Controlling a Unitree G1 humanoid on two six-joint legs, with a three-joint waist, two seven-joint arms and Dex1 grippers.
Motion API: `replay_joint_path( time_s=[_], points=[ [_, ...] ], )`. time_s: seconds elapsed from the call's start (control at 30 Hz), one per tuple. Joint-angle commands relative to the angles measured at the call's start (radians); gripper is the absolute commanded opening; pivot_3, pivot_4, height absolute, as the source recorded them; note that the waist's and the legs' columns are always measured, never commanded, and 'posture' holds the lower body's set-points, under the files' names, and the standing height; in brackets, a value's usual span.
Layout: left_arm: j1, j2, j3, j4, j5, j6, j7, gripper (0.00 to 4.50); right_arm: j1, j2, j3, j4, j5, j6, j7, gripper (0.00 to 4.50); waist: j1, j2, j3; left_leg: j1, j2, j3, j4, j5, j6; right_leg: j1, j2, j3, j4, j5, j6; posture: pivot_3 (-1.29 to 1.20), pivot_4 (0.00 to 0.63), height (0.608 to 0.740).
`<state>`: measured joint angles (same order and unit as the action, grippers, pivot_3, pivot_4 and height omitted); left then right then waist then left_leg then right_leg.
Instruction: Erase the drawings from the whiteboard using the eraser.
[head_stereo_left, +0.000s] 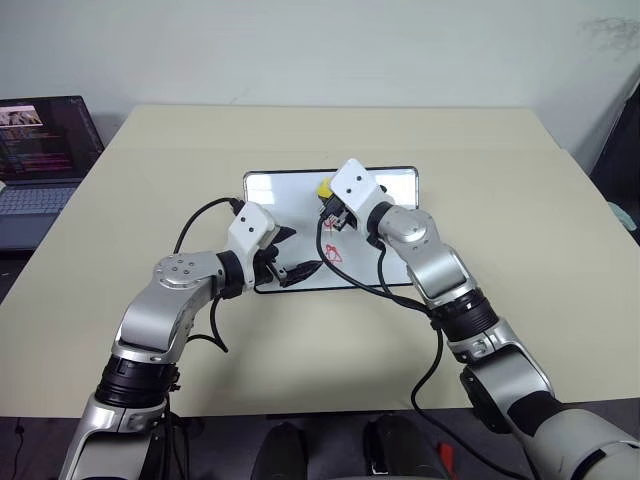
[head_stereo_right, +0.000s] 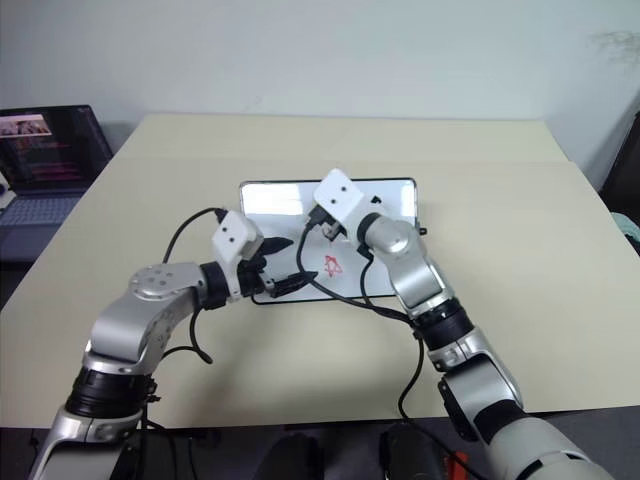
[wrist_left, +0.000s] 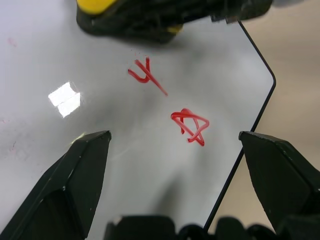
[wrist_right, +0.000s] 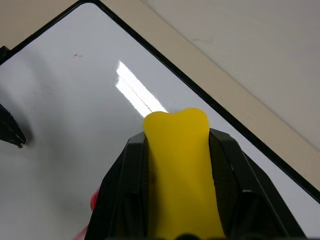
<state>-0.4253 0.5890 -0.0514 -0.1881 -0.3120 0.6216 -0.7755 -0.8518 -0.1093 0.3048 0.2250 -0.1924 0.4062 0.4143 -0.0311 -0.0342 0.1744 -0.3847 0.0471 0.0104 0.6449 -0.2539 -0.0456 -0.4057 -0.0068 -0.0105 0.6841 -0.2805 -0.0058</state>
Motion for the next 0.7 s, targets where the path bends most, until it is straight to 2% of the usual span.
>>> replay_joint_path(
  time_s=[0.03, 0.2, 0.43, 0.7],
  points=[
    [-0.005, -0.004, 0.007, -0.04, -0.011, -0.014, 0.0, 4.5, 0.015, 0.0, 0.021, -0.019, 0.009, 0.03, 0.043, 1.3, 0.0, 0.0, 0.0, 0.0, 0.0, 0.0, 0.0, 0.0, 0.0, 0.0, 0.0, 0.0, 0.0, 0.0, 0.0, 0.0, 0.15, 0.74],
    [-0.006, -0.004, 0.006, -0.038, -0.01, -0.015, -0.001, 4.5, 0.039, -0.01, 0.056, -0.042, 0.009, 0.061, 0.098, 1.3, -0.001, 0.0, 0.0, 0.0, 0.0, 0.0, 0.0, 0.0, 0.0, 0.0, 0.0, 0.0, -0.002, 0.0, 0.0, 0.0, 0.15, 0.74],
    [-0.002, -0.004, 0.006, -0.034, -0.009, -0.02, -0.004, 4.5, -0.003, -0.021, -0.006, -0.002, -0.002, 0.019, 0.011, 1.3, 0.0, 0.0, 0.0, 0.0, 0.0, 0.0, 0.0, 0.0, 0.0, 0.0, 0.0, 0.0, -0.001, 0.0, 0.0, 0.0, 0.15, 0.74],
    [-0.001, -0.004, 0.004, -0.035, -0.01, -0.02, -0.007, 4.5, -0.002, -0.049, -0.035, 0.003, 0.011, 0.03, 0.006, 1.3, 0.003, 0.0, 0.0, -0.001, 0.0, 0.0, 0.0, 0.0, 0.0, 0.0, -0.001, 0.0, -0.002, 0.0, 0.0, 0.0, 0.15, 0.74]
  ],
)
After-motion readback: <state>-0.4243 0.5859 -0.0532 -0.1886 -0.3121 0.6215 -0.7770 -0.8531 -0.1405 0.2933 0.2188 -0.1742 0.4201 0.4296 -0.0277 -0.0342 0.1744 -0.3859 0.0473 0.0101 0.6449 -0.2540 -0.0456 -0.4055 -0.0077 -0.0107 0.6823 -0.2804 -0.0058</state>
